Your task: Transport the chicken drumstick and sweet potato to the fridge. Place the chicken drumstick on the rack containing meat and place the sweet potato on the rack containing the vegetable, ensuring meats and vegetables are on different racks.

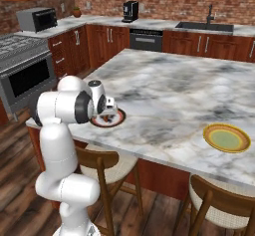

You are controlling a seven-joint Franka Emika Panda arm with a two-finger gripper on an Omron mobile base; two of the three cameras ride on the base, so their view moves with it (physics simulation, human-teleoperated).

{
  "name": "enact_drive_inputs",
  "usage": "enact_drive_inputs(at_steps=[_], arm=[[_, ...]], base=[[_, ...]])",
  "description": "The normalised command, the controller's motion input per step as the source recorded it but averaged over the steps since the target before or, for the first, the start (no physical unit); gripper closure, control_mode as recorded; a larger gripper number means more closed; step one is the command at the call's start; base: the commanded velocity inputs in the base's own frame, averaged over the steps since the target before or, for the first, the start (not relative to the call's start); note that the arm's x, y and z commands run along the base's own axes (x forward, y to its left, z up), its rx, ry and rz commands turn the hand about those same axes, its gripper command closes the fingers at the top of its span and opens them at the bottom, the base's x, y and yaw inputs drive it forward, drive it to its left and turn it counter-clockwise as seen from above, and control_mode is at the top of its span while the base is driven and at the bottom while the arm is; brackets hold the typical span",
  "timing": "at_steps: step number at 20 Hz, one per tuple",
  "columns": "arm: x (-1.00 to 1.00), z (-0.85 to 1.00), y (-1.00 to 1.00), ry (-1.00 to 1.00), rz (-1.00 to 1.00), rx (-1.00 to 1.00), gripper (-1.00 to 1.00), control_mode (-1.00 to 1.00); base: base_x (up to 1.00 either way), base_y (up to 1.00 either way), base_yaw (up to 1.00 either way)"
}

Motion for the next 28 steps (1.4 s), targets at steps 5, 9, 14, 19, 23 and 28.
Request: enact_drive_inputs(at_steps=[5, 9, 14, 19, 23, 28], arm=[[0.42, -0.2, 0.0, 0.0, 0.04, 0.0, -1.0, -1.0], [0.29, -0.27, 0.0, 0.0, 0.05, 0.0, -1.0, -1.0], [0.11, -0.4, 0.01, -0.05, 0.01, 0.0, -1.0, -1.0], [0.29, -0.4, 0.0, -0.04, 0.01, 0.0, -1.0, -1.0], [0.22, -0.46, 0.2, -0.02, 0.0, 0.01, 1.0, -1.0], [0.02, -0.44, 0.0, 0.0, 0.0, 0.05, 1.0, -1.0]], base=[[0.0, 0.0, 0.0], [0.0, 0.0, 0.0], [0.0, 0.0, 0.0], [0.0, 0.0, 0.0], [0.0, 0.0, 0.0], [0.0, 0.0, 0.0]])
